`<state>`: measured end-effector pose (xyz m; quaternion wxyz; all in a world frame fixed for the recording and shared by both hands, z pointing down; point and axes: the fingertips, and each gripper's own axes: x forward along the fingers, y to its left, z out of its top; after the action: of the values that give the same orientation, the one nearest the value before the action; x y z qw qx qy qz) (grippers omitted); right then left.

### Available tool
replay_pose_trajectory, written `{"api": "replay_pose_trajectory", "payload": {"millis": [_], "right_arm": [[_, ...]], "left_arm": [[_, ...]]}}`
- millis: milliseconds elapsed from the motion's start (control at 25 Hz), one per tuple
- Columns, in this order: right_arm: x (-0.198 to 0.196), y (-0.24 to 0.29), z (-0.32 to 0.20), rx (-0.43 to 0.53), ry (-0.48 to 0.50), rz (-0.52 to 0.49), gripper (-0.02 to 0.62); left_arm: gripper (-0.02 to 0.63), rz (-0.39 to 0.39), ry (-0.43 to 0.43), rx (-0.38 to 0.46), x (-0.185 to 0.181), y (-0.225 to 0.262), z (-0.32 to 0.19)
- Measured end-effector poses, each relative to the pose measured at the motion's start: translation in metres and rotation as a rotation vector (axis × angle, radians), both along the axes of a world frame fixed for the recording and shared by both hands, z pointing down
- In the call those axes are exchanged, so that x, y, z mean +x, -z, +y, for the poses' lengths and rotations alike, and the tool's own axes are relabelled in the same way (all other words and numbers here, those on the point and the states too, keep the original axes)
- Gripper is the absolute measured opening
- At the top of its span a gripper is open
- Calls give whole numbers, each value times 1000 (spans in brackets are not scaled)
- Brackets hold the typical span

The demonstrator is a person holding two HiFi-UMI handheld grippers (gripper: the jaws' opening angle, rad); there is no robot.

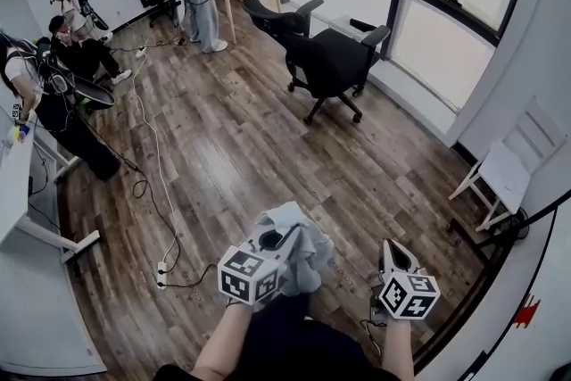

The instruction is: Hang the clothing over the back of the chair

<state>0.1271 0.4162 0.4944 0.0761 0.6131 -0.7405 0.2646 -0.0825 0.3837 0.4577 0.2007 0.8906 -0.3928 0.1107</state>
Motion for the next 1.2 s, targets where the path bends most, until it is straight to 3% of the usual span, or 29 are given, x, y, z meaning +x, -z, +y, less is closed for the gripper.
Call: {"api": "replay_pose_trajectory", "payload": {"millis": [560, 1200], "right_arm": [[-12, 14, -101, 10, 28, 18, 0], [-11, 13, -175, 22, -14, 27, 0]], "left_arm": [[20, 22, 40, 5, -18, 9, -99], [20, 24, -7, 26, -19, 9, -182]]}}
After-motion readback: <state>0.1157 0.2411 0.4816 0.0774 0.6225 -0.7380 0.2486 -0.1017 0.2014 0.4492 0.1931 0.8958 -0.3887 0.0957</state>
